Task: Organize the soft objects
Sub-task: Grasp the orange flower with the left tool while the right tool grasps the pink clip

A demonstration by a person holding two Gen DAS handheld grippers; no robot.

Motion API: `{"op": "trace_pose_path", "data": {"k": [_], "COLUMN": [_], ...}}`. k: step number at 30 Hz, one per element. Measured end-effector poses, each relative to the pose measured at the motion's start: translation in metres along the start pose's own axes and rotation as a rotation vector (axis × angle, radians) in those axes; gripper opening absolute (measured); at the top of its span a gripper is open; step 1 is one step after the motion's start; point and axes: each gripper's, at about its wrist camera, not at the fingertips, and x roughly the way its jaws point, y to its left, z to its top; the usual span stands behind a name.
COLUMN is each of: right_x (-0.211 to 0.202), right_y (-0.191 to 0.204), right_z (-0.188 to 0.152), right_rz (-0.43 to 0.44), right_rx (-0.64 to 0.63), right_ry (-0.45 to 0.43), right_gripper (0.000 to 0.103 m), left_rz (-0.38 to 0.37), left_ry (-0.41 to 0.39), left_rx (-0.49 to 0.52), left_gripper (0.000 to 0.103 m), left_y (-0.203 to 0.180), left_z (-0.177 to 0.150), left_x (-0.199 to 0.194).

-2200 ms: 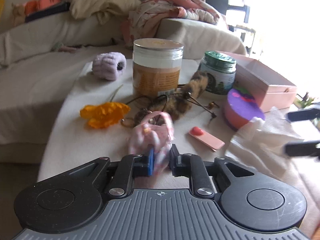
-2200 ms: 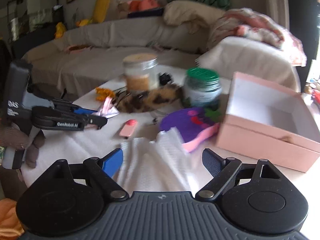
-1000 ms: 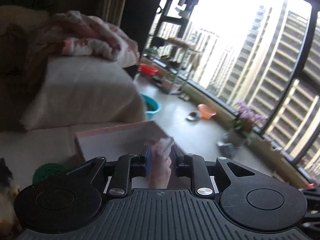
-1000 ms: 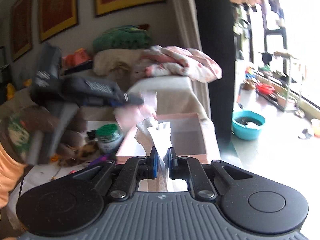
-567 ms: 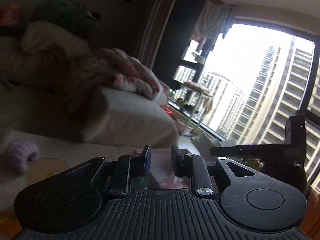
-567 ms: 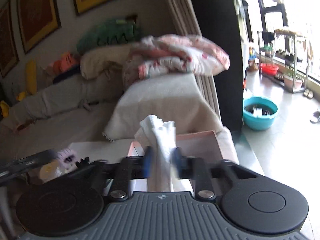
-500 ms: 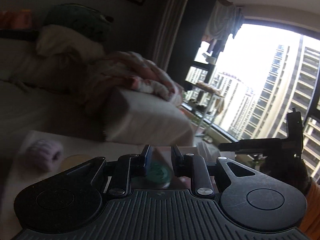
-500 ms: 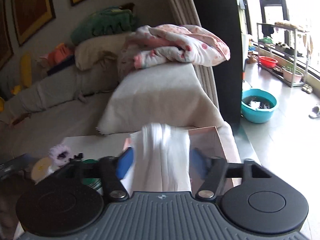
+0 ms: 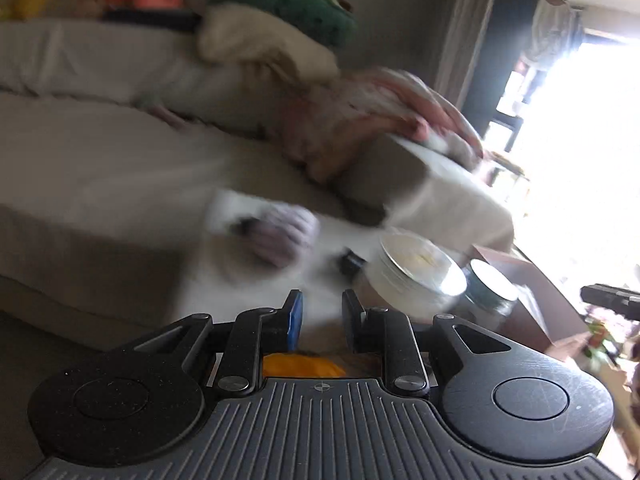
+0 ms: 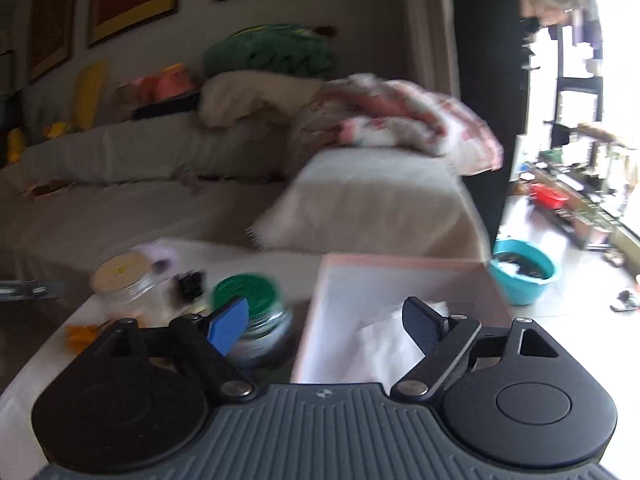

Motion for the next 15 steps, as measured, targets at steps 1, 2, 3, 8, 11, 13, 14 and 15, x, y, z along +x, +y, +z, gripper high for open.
{"op": "trace_pose_path", "data": {"k": [1, 2, 3, 8, 11, 13, 14, 15], "right_x": [0.001, 0.0, -0.001, -0.017, -0.024, -0.026, -0.024, -0.023], "right_y": [0.007, 0.016, 0.024, 0.054, 0.058, 0.06, 0.06, 0.063], "right_z": [-0.003, -0.007, -0.011, -0.034, -0.044, -0.051, -0.055, -0.059], "right_rz": [0.049, 0.082, 0.096, 0.101, 0.145, 0.168, 0.172, 0.174], "right_rx": [-0.016, -0.037, -0.067, -0.248, -0.259, -0.24, -0.229, -0.223], "right_ry": [0.025, 0.041, 0.046, 0.03, 0.053, 0.066, 0.071, 0.072], "right_gripper": [0.085, 0.085, 0.085, 0.085, 0.085, 0.085, 0.085, 0.085], "left_rz": [0.01, 0.022, 0.026, 0.151, 0.189, 0.161, 0.163, 0.169], "left_ry": [0.013, 0.02, 0.025, 0.122, 0.167, 0.183, 0.174, 0.174], "left_rx": [-0.006, -0.004, 0.008, 0.155, 0.177, 0.18, 0.2, 0.225], "left_gripper": [0.024, 0.024, 0.024, 0.024, 0.025, 0.029, 0.028, 0.028], "left_y": [-0.005, -0.009, -0.012, -0.026, -0.025, -0.023, -0.025, -0.028], "left_z": [-0.003, -0.003, -0.003, -0.011, -0.017, -0.022, -0.025, -0.027], "left_x": [0.007, 0.015, 0.021, 0.05, 0.06, 0.06, 0.059, 0.059]}}
